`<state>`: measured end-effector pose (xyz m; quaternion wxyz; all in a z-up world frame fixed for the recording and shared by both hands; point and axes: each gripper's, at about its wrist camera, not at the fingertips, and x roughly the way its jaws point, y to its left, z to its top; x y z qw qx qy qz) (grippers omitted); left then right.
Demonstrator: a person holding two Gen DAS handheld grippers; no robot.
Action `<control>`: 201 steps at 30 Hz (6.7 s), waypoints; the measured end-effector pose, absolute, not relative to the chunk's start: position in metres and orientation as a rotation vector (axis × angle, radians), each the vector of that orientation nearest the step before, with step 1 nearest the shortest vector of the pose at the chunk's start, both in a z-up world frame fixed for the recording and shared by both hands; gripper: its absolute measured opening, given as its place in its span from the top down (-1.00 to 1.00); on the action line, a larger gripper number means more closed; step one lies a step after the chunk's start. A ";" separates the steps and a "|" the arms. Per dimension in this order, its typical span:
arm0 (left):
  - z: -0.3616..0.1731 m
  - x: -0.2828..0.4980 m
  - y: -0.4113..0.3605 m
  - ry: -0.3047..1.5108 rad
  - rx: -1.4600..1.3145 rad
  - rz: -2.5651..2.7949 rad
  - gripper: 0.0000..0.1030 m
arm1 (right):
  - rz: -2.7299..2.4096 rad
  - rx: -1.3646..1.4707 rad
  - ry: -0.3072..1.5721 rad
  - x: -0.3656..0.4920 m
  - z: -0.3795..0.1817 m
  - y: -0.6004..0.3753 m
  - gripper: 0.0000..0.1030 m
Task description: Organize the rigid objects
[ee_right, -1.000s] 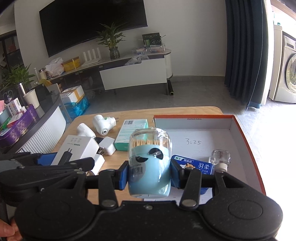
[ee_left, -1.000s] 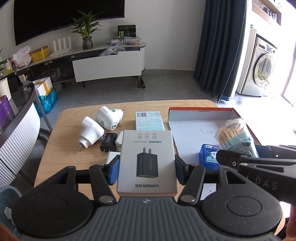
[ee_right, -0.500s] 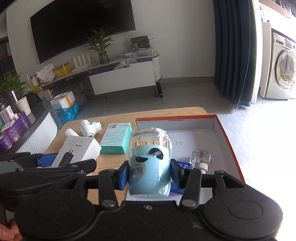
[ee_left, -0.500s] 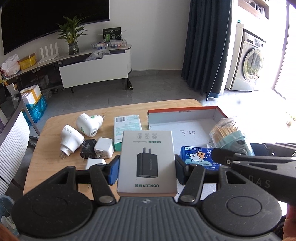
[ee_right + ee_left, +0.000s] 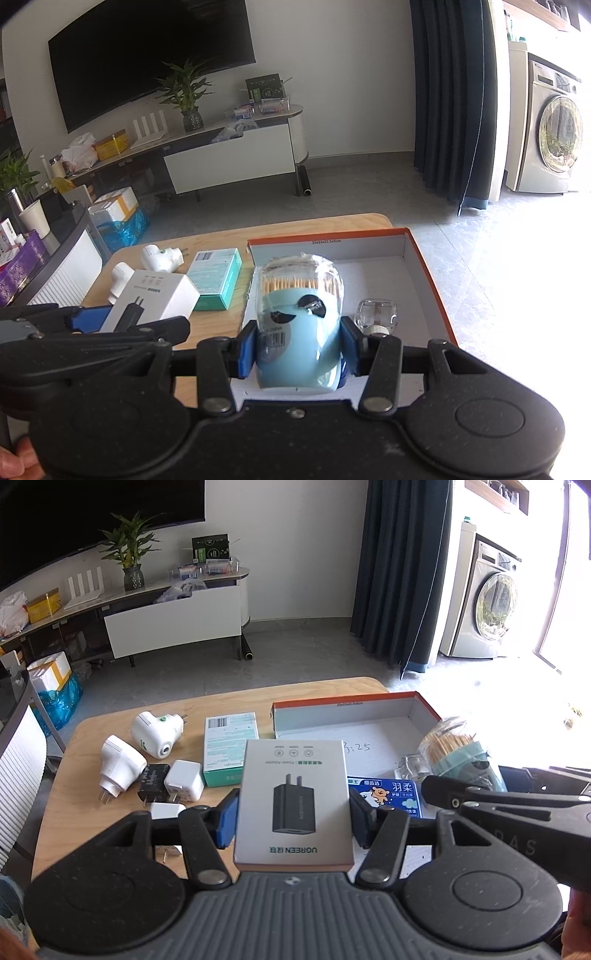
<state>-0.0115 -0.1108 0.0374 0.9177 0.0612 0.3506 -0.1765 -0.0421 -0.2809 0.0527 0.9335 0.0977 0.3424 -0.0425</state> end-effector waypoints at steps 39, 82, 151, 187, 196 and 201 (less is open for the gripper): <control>0.031 0.003 -0.135 0.743 0.138 -0.397 -0.15 | -0.137 0.201 0.718 -0.020 0.042 -0.307 -0.10; 0.026 0.028 -0.151 0.765 0.123 -0.403 -0.15 | -0.153 0.183 0.746 0.006 0.033 -0.320 -0.10; 0.016 0.046 -0.180 0.796 0.102 -0.450 -0.75 | -0.201 0.230 0.706 0.019 0.043 -0.340 -0.32; 0.027 0.049 -0.046 0.763 0.090 -0.265 -1.00 | -0.040 0.189 0.770 0.041 0.032 -0.233 -0.36; 0.020 0.060 -0.019 0.796 0.082 -0.221 -1.00 | 0.006 0.181 0.788 0.053 0.027 -0.209 -0.36; 0.020 0.061 -0.010 0.793 0.081 -0.208 -1.00 | 0.024 0.174 0.795 0.057 0.024 -0.197 -0.36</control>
